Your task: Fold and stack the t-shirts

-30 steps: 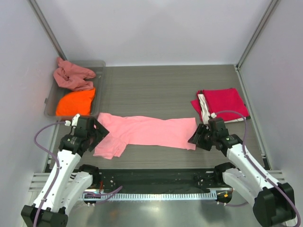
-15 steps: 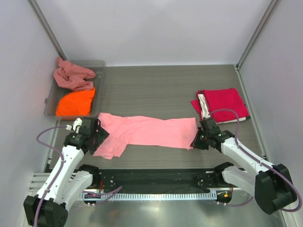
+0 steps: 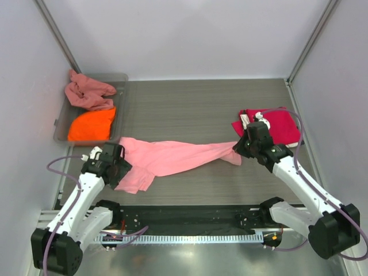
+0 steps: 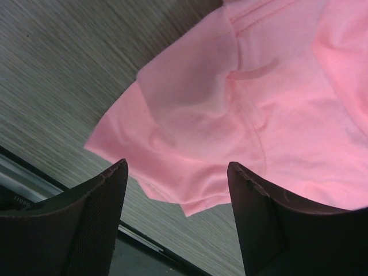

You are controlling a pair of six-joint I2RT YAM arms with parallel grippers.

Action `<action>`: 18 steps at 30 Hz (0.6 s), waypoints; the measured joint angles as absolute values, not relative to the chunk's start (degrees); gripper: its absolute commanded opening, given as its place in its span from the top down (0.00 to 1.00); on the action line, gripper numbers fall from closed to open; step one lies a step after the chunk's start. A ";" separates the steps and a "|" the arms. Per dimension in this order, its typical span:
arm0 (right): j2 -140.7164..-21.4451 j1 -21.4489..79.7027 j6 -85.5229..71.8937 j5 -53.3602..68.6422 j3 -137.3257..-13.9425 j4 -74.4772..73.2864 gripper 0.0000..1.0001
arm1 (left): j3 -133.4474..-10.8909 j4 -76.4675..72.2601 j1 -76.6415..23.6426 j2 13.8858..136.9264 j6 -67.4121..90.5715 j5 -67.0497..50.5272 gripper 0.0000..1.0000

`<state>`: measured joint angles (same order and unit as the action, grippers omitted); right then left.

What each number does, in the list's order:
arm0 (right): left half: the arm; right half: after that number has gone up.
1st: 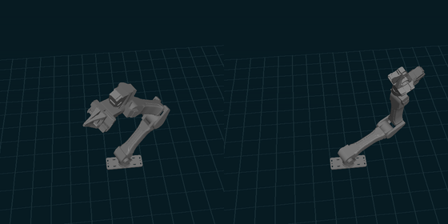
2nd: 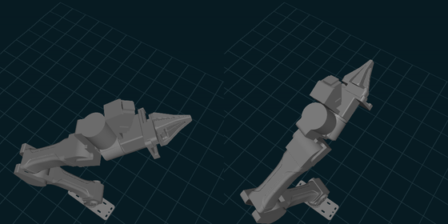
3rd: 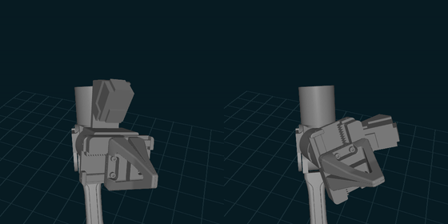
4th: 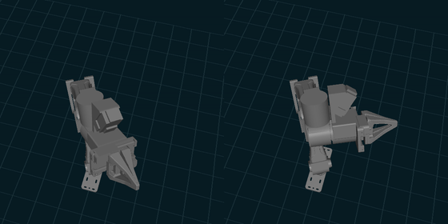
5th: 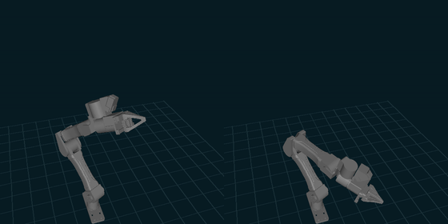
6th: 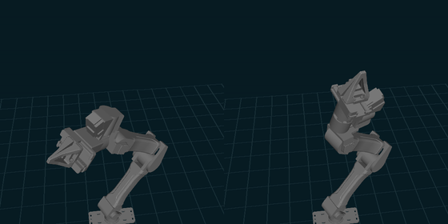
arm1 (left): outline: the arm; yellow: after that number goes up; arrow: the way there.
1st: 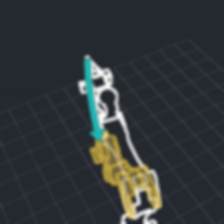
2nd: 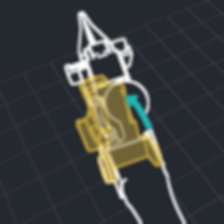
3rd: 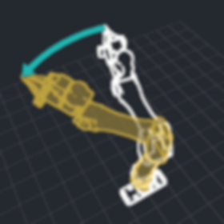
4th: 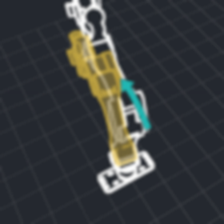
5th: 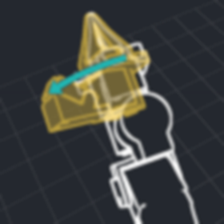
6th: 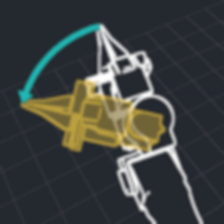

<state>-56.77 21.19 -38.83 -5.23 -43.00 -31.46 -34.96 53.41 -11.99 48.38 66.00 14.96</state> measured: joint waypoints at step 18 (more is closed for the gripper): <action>-67.83 18.13 -36.91 -5.50 -42.50 -20.14 0.99 | -32.29 57.10 -13.02 52.95 72.90 15.88 0.50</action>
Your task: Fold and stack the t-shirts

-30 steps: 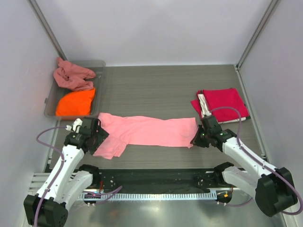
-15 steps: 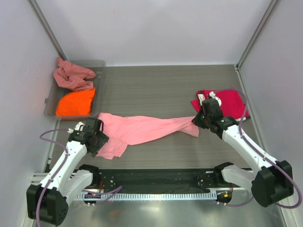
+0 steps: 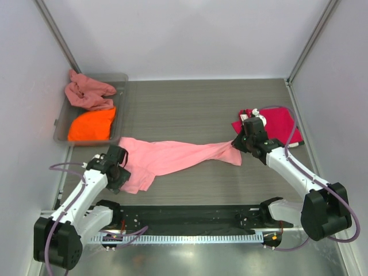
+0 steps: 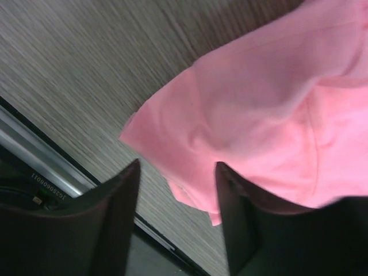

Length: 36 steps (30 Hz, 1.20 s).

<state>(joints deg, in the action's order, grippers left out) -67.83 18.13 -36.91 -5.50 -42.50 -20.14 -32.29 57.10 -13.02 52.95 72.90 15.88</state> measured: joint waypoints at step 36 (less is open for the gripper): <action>-52.27 17.12 -39.07 7.64 -31.40 -28.53 0.73 | -54.85 55.99 -11.49 48.95 66.54 11.97 1.00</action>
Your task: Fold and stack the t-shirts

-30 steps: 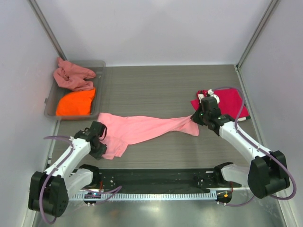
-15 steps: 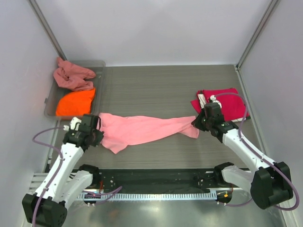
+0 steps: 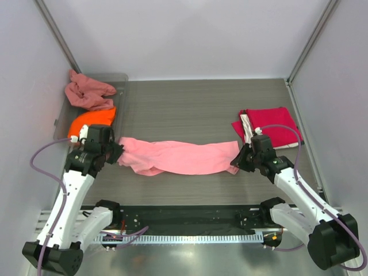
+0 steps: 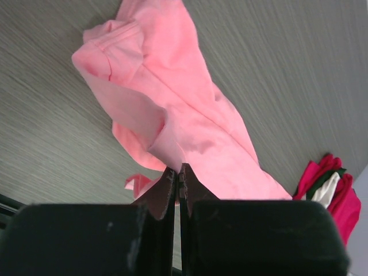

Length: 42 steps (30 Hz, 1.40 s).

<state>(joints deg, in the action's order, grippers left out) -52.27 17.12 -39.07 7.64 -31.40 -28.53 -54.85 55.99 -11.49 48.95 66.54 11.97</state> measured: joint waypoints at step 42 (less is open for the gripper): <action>-52.90 17.12 -35.42 0.12 -40.49 -34.74 0.99 | -59.59 55.75 -11.44 48.75 64.84 10.94 1.00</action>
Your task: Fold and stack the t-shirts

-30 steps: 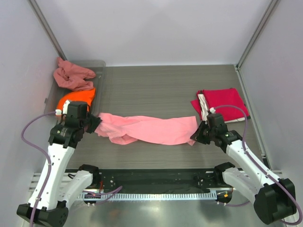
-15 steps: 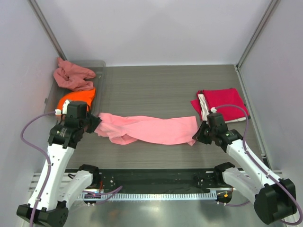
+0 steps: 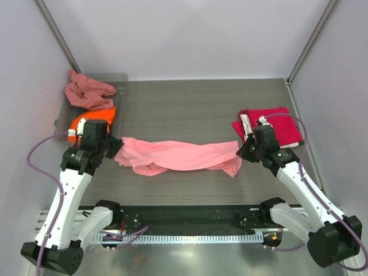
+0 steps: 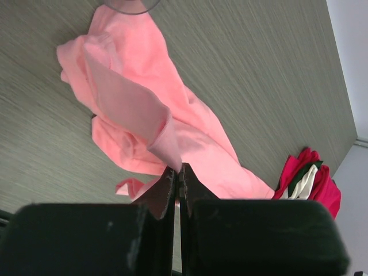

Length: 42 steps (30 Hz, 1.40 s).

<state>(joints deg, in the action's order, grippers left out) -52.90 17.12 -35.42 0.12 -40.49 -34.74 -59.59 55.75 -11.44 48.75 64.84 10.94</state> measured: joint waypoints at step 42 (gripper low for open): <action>-37.30 17.02 -26.87 -2.87 -97.38 -39.09 0.99 | -113.78 48.31 -10.41 47.18 59.53 7.70 1.00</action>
